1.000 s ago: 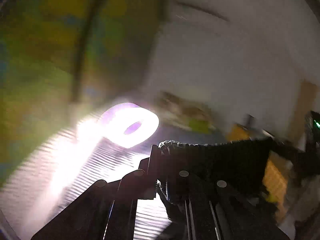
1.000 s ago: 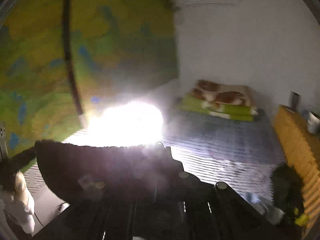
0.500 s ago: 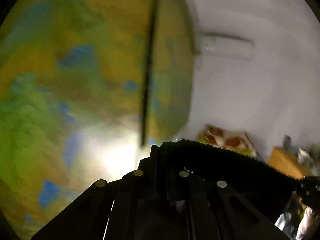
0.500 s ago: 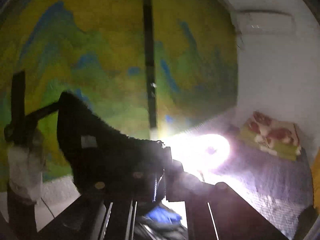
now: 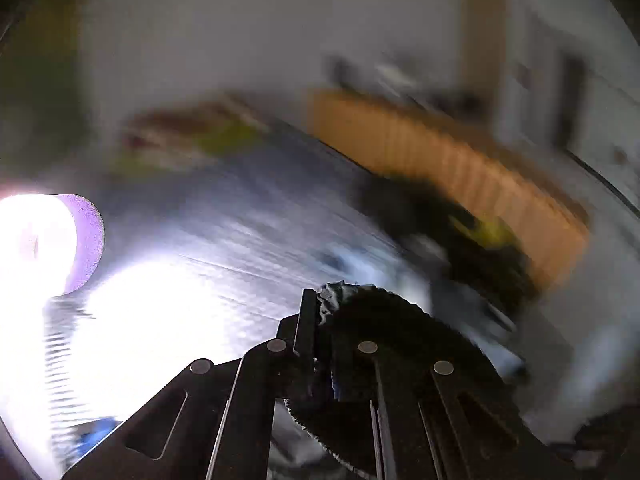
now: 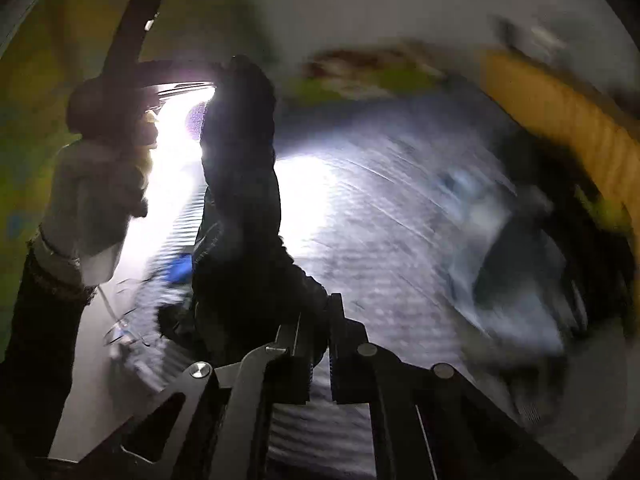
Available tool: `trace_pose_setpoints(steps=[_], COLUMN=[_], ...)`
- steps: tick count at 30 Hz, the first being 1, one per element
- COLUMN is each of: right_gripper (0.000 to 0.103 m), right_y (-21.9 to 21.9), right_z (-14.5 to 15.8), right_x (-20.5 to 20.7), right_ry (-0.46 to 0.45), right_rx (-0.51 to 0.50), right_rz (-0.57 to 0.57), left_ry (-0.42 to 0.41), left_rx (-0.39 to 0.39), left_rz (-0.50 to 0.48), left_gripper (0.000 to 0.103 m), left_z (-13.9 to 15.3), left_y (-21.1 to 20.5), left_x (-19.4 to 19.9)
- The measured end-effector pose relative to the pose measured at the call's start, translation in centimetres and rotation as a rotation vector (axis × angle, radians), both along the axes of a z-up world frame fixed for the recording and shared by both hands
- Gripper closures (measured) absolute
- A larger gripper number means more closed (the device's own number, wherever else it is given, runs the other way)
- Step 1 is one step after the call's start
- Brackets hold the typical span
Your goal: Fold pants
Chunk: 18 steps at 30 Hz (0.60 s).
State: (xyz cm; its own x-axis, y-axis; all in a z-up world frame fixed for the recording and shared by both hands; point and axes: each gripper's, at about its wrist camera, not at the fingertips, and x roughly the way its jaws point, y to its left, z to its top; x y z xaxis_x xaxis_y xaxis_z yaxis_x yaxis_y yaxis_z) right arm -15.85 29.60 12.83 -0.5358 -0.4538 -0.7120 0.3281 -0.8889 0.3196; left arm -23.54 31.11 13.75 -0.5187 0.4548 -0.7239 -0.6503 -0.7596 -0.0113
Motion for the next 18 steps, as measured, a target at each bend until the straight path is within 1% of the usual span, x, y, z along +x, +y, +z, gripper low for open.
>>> trace_pose_setpoints(steps=[1,2,3,4,5,7,8,9,10,11,12,13,14,15,16,18], right_gripper=[0.098,0.098,0.098,0.097,0.095,0.094,0.094,0.094,0.094,0.088,0.08,0.079,0.079,0.079,0.079,0.074], right_y=[2.7,4.8,6.6,7.9,8.9,11.4,12.4,13.4,14.1,14.6,14.8,15.4,15.7,15.5,14.3,12.2], right_z=[-1.7,-3.3,-5.1,-6.8,-8.5,-12.0,-13.0,-13.7,-13.8,-13.2,-12.5,-12.4,-12.0,-11.2,-10.2,-9.1], right_x=[0.0,0.0,0.2,0.4,0.4,0.1,0.2,0.0,0.1,0.8,1.4,0.7,0.6,0.8,1.3,0.4], right_ry=[-0.042,-0.081,-0.119,-0.152,-0.192,-0.273,-0.295,-0.307,-0.306,-0.299,-0.293,-0.283,-0.264,-0.234,-0.213,-0.182], right_rx=[-0.004,-0.001,0.022,0.049,0.077,0.118,0.131,0.146,0.162,0.169,0.178,0.187,0.195,0.191,0.172,0.129], right_rz=[-0.066,-0.118,-0.159,-0.186,-0.205,-0.225,-0.229,-0.244,-0.258,-0.26,-0.261,-0.272,-0.283,-0.269,-0.24,-0.169], left_ry=[-0.069,-0.133,-0.166,-0.201,-0.234,-0.288,-0.293,-0.293,-0.297,-0.296,-0.295,-0.303,-0.301,-0.285,-0.266,-0.232], left_rx=[-0.016,-0.05,-0.082,-0.123,-0.149,-0.184,-0.193,-0.191,-0.183,-0.182,-0.192,-0.2,-0.206,-0.201,-0.179,-0.129], left_rz=[-0.055,-0.114,-0.142,-0.159,-0.168,-0.172,-0.164,-0.157,-0.154,-0.144,-0.138,-0.141,-0.146,-0.145,-0.152,-0.137], left_gripper=[0.095,0.094,0.093,0.092,0.09,0.087,0.087,0.087,0.084,0.077,0.071,0.061,0.06,0.06,0.06,0.06], left_z=[-2.9,-5.7,-7.5,-10.8,-13.3,-17.2,-17.8,-18.1,-17.1,-16.7,-16.2,-15.8,-15.5,-13.4,-11.2,-8.6], left_y=[3.9,7.2,9.6,11.7,13.1,14.4,12.5,11.6,10.7,9.8,8.2,7.2,6.7,5.6,4.3,1.1], left_x=[0.5,1.0,1.2,3.4,4.8,6.2,6.9,6.5,5.8,5.7,4.8,4.0,4.0,2.8,3.1,3.3])
